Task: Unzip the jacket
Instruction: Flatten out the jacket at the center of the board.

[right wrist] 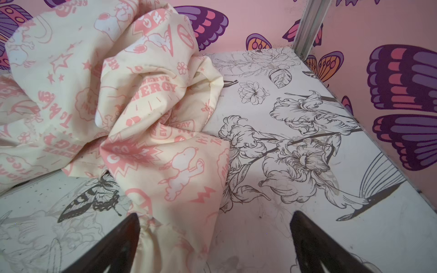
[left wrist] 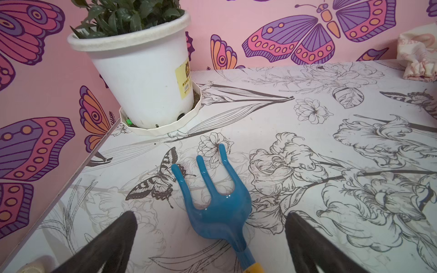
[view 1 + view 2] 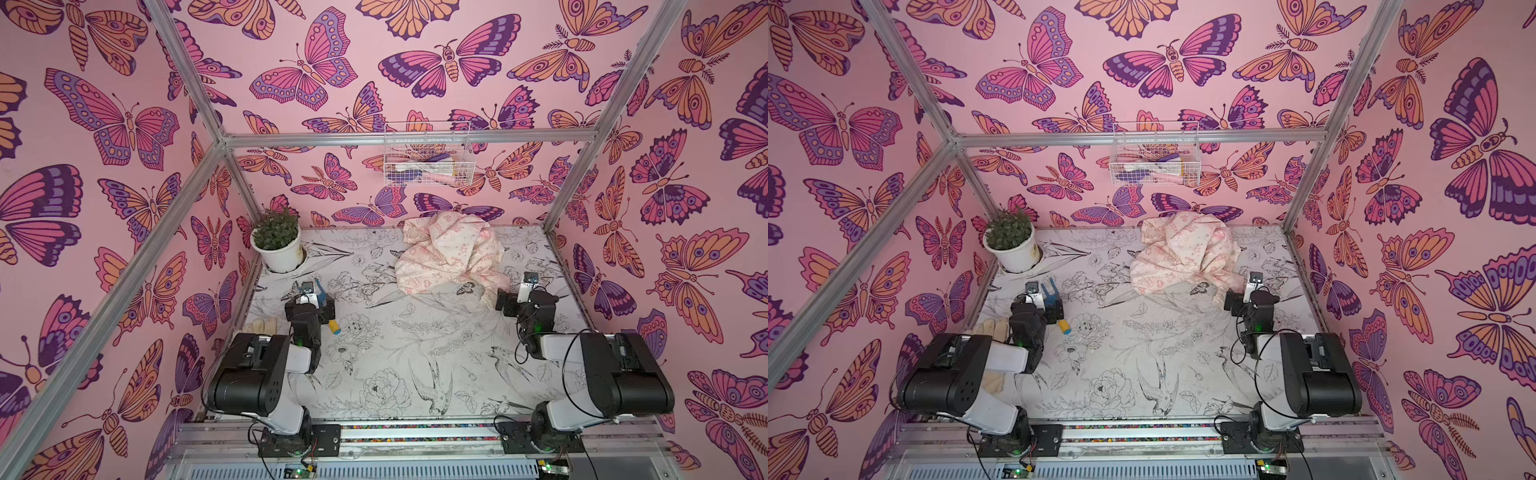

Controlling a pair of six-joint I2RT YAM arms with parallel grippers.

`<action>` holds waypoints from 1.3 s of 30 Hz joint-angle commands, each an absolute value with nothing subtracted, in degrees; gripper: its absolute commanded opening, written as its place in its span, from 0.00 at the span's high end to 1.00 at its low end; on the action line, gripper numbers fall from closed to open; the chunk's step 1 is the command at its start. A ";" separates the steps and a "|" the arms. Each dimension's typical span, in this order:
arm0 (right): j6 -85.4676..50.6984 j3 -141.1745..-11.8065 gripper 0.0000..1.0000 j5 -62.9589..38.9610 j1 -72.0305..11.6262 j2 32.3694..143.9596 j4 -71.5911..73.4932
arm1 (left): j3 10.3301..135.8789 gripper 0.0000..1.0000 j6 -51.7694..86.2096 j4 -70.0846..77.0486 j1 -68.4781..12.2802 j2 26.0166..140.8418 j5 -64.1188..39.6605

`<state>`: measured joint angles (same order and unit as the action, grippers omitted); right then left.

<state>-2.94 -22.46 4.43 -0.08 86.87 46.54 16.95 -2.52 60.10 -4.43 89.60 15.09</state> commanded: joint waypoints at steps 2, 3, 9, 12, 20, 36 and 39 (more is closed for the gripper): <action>-2.07 -22.07 0.01 6.28 -1.49 86.22 48.25 | 16.94 0.01 -2.37 60.60 -4.31 89.74 15.86; -2.08 -22.08 0.01 6.25 -1.45 86.22 48.18 | 16.96 0.01 -2.42 60.44 -4.23 89.84 15.82; -2.44 -22.92 0.01 6.35 -1.44 86.31 46.62 | 18.28 0.01 -0.64 56.61 -2.61 89.45 14.33; -2.44 -22.94 0.01 6.33 -1.47 86.30 46.57 | 18.29 0.01 -0.60 56.30 -2.47 89.49 14.24; -2.95 -23.16 0.01 6.54 -1.30 86.43 46.32 | 18.28 0.01 -0.38 55.98 -2.19 89.42 13.80; -17.74 -36.64 0.00 8.60 -0.44 68.95 11.36 | 24.05 0.00 -7.61 37.35 -14.32 61.42 18.58; -19.40 -42.19 0.01 -1.33 -0.44 71.33 3.92 | 29.24 0.00 -3.61 24.60 -14.41 56.16 18.17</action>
<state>-13.85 -39.22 6.24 -0.51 69.65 18.50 26.20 -6.09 36.84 -14.28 58.50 16.95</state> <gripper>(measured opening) 0.993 0.999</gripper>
